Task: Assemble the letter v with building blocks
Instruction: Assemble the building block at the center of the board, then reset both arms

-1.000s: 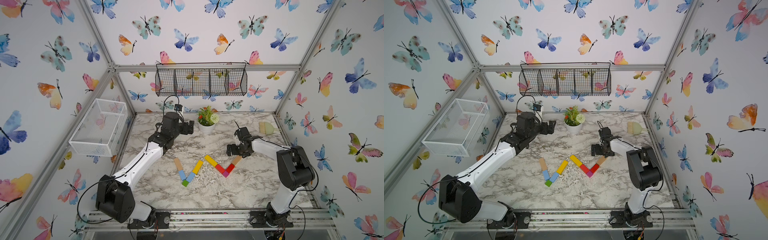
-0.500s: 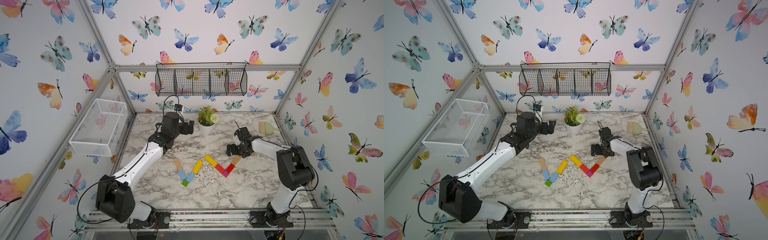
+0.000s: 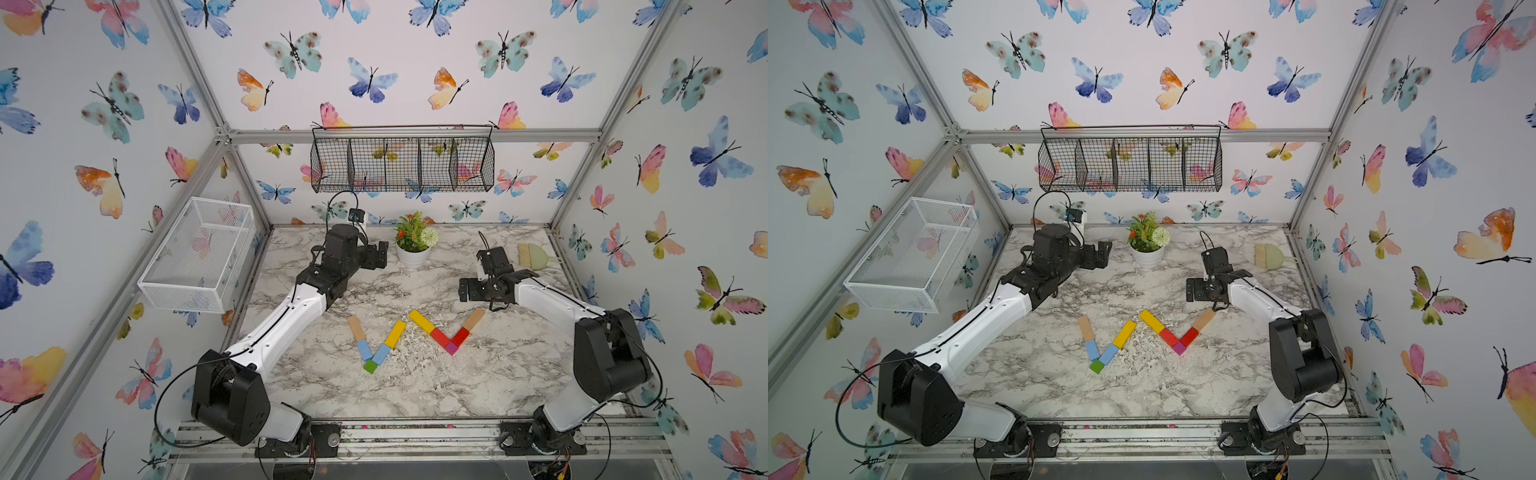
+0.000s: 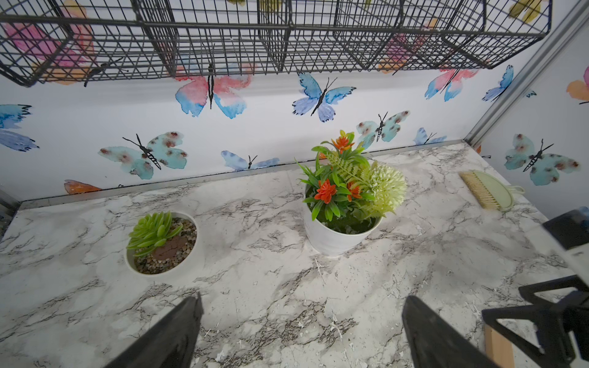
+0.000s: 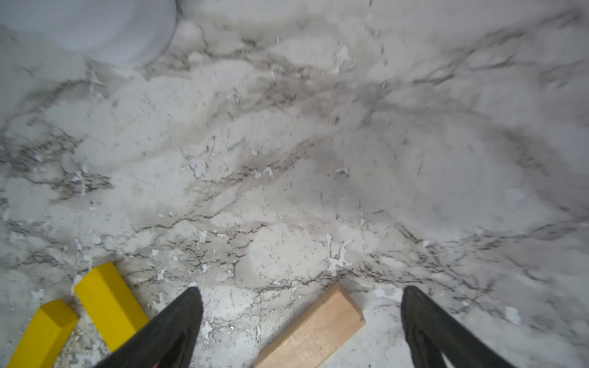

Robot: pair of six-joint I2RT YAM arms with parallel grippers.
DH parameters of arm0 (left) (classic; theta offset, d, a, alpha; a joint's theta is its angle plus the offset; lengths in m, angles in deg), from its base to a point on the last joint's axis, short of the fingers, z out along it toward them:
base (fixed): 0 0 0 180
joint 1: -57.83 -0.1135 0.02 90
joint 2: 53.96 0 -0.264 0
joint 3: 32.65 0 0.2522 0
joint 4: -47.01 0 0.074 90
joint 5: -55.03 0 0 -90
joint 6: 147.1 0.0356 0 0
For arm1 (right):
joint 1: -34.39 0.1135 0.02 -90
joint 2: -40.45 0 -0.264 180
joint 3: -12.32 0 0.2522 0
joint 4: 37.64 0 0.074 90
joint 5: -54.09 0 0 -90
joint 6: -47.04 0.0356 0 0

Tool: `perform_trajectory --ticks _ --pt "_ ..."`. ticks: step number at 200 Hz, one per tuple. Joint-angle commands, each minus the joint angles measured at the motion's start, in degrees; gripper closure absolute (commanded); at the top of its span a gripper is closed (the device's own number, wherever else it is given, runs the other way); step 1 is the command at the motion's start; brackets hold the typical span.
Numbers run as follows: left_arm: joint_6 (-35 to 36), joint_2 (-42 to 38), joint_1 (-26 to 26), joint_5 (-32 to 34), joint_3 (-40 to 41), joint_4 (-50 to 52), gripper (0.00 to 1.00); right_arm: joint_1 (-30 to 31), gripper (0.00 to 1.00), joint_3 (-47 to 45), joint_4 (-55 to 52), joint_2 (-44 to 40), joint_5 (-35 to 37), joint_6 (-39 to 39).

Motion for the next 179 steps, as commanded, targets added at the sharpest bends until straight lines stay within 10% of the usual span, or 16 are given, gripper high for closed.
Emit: perform_trajectory --ticks 1,92,179 --pt "-0.19 -1.48 -0.34 1.52 -0.18 -0.78 0.02 -0.25 0.01 -4.74 8.84 -7.73 6.45 -1.98" --pt "-1.42 -4.61 -0.67 4.35 5.98 -7.46 0.02 -2.23 0.01 -24.75 31.50 -22.09 20.92 -4.02" --pt "-0.36 -6.33 -0.66 9.95 16.11 -18.42 0.02 -9.20 0.01 -38.15 60.49 -11.81 30.55 -5.90"
